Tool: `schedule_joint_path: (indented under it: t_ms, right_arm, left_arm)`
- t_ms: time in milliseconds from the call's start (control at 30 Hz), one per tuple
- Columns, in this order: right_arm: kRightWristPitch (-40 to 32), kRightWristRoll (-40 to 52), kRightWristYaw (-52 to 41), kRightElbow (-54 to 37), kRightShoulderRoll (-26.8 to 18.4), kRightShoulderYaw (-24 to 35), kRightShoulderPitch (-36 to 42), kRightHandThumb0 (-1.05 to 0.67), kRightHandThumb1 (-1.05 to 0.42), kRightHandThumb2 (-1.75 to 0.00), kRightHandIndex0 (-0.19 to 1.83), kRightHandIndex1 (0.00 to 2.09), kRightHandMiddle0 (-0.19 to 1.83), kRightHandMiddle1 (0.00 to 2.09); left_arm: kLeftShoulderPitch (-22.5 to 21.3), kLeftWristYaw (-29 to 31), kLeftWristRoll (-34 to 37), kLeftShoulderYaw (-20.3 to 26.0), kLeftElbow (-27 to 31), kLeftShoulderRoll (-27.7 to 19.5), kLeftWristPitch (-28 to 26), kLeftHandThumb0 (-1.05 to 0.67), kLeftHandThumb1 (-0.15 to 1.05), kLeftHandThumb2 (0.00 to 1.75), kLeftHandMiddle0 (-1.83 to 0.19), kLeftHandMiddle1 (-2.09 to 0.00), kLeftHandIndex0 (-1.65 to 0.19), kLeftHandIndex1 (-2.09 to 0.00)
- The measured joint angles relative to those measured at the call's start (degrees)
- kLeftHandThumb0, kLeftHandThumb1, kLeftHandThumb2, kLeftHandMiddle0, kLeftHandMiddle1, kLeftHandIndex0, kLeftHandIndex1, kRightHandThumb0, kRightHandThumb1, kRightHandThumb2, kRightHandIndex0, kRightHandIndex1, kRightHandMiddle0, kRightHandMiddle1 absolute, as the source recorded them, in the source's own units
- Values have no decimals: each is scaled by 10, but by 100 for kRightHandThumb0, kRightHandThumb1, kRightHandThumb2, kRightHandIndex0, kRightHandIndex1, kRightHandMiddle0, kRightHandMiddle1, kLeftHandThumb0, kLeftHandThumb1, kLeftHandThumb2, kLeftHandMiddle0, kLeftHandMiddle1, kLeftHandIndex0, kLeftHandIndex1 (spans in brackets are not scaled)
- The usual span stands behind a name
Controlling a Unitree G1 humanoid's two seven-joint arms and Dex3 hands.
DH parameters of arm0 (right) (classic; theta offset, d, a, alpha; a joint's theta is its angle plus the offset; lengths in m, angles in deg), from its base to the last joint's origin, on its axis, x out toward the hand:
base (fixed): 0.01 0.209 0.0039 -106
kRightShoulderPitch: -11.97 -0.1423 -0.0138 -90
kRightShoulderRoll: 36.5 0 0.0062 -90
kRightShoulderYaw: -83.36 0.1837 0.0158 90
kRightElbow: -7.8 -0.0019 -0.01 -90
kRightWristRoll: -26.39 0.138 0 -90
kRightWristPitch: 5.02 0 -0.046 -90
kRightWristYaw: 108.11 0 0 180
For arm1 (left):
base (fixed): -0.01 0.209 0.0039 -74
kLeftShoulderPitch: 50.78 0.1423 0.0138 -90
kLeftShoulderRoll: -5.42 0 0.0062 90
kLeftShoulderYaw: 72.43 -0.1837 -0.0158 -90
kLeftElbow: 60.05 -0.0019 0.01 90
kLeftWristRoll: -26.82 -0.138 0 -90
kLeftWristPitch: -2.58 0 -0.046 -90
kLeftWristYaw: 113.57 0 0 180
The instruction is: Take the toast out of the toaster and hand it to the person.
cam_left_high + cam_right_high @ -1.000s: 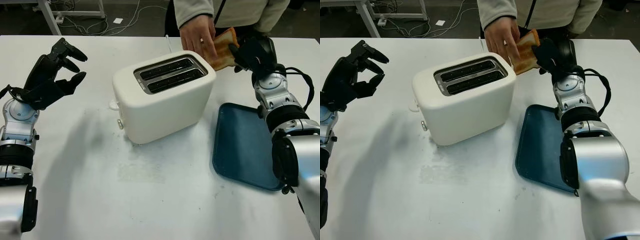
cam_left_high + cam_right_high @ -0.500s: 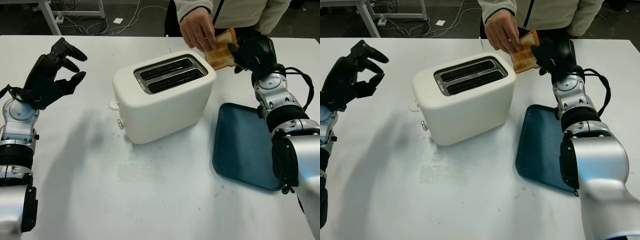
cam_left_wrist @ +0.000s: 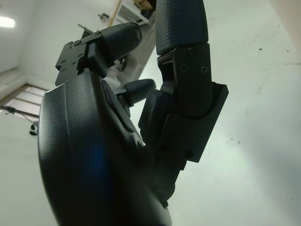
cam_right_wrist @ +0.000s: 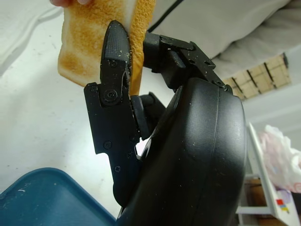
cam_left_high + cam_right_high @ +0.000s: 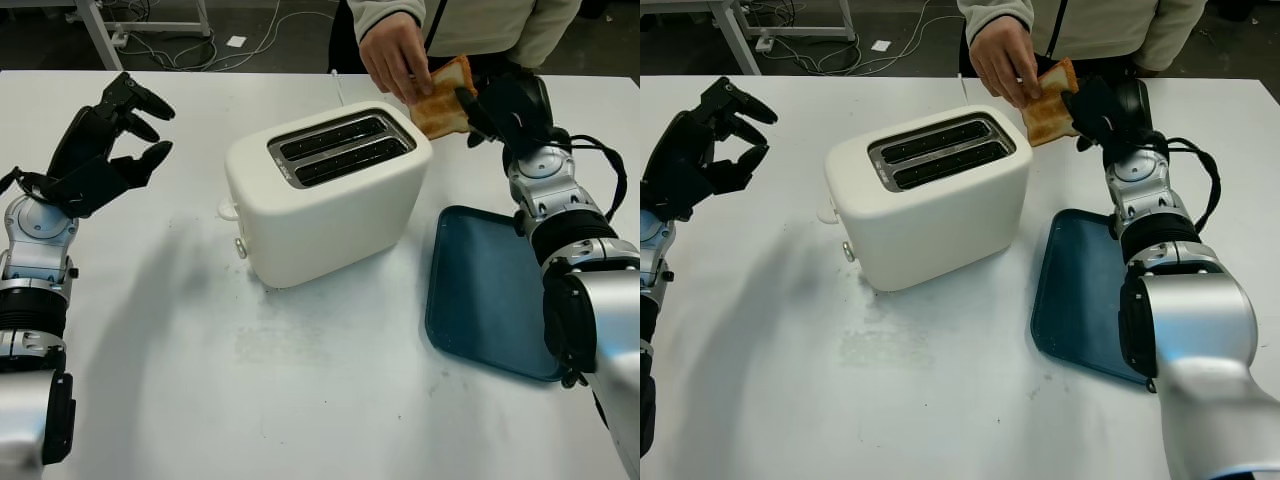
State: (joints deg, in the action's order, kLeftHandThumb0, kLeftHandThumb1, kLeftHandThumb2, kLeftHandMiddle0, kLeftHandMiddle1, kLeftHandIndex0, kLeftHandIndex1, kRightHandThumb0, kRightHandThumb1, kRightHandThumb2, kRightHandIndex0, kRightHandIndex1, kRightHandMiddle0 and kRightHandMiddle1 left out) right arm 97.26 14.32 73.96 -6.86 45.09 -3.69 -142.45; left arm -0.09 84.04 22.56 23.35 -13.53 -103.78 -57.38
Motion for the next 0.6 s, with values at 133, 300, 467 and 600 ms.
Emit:
schedule_joint_path:
  t_ms: [133,300,467,600]
  right_arm:
    - [17,-3,-70,-4,-16,-16,1,-94,-88,-1,4,4,5,2]
    - [57,-1,-102,-42,-38,-23,19,-86,-92,-3,0,0,0,0]
    - [87,59,-131,-130,-40,18,111,-81,-90,-2,0,0,0,0]
    - [80,101,-139,-272,-38,47,213,-78,-92,-4,0,0,0,0]
  left_arm:
    - [0,0,0,0,0,0,0,-105,92,55,0,-172,0,-155]
    - [1,2,1,2,0,0,0,-105,92,53,0,-171,0,-155]
    - [8,-5,0,10,-5,0,8,-105,92,58,0,-171,0,-154]
    - [16,-15,-2,11,-13,-1,29,-105,92,62,0,-171,0,-155]
